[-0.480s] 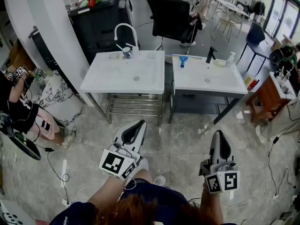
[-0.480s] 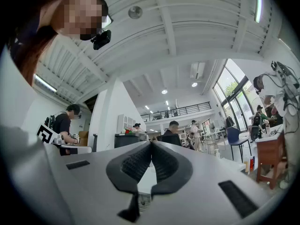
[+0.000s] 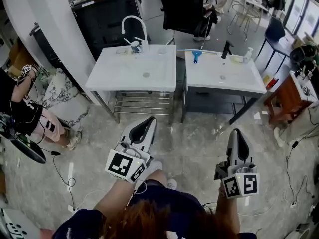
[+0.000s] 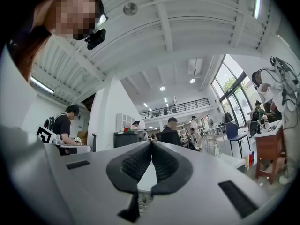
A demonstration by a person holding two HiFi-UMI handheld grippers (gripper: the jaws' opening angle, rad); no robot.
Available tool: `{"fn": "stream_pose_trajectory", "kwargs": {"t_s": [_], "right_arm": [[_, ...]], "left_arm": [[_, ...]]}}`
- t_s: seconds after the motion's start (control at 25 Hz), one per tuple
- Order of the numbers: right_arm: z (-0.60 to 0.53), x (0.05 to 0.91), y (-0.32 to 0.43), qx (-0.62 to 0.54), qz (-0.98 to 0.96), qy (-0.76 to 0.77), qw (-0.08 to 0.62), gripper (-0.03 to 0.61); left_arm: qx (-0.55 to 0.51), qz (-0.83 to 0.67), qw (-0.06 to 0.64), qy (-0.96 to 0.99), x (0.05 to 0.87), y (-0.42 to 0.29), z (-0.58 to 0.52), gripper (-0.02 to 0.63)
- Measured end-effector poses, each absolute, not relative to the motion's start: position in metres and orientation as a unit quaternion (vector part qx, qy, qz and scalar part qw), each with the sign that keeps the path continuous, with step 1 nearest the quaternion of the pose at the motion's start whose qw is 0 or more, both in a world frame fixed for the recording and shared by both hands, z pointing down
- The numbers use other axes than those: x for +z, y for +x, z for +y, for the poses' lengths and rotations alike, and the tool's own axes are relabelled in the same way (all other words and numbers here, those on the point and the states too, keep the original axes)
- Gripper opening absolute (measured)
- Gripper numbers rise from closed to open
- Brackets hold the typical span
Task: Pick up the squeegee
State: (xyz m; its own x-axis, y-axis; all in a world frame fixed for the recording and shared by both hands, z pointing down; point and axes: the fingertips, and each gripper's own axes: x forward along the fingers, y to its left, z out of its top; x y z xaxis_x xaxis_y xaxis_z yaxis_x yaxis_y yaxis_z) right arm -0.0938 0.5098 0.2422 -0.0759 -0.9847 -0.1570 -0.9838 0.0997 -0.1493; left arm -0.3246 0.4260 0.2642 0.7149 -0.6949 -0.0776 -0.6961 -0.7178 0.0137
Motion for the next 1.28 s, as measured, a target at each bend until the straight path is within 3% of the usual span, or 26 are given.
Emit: {"fn": "stream_pose_trajectory", "kwargs": {"t_s": [0.64,1.28], "right_arm": [[0.429,0.267,-0.067,-0.025,0.724,-0.682,0.097,0.041],[0.224,0.257,-0.011,-0.009,0.710,-0.699,0.081,0.021]], "left_arm": [[0.046,0.357,-0.013,-0.933,0.282,-0.275,0.328,0.023],[0.051,0.331,-0.028,-0.942,0.284,-0.215,0.121,0.023]]}}
